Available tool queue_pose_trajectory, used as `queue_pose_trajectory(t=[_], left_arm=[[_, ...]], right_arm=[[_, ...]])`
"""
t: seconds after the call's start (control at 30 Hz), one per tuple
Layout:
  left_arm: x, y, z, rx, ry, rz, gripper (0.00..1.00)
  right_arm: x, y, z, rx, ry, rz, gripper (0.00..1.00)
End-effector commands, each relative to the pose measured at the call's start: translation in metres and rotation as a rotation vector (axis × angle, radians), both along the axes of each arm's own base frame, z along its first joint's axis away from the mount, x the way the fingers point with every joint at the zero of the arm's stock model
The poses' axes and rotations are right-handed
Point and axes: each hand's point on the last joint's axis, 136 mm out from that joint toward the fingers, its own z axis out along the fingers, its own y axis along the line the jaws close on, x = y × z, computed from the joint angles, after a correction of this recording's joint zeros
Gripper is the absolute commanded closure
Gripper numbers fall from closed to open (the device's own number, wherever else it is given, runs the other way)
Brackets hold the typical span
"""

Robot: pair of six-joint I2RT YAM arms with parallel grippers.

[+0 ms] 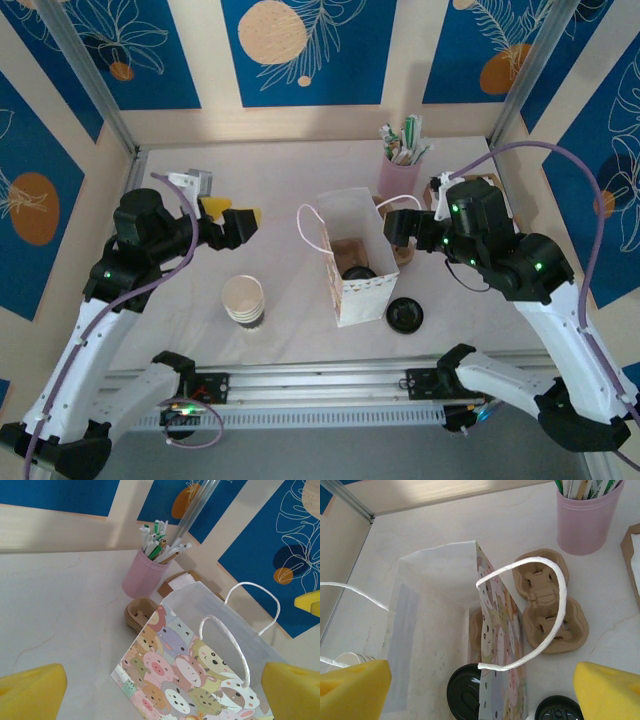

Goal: Pack the takeout coffee

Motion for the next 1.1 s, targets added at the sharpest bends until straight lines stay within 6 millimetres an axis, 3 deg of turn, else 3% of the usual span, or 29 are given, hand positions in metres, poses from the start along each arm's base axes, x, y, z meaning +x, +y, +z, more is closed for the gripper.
queue_pose_trajectory(t=[0.0, 0.53, 0.77, 1.07], left_arm=[[-0.006, -0.003, 0.011, -0.020, -0.046, -0.023, 0.00], [-0.003, -0.004, 0.008, -0.015, -0.034, -0.019, 0.00], [0.011, 0.001, -0.014, 0.036, 0.050, 0.039, 0.00], [0.030, 0.011, -0.039, 0.100, 0.139, 0.123, 0.00]], right_arm=[[-0.002, 0.003, 0.003, 0.056, -0.002, 0.009, 0.06], [0.002, -0.002, -0.002, 0.090, 0.015, -0.008, 0.06], [0.006, -0.013, -0.007, 0.109, 0.041, -0.054, 0.06], [0.013, -0.042, -0.021, 0.152, 0.108, -0.164, 0.06]])
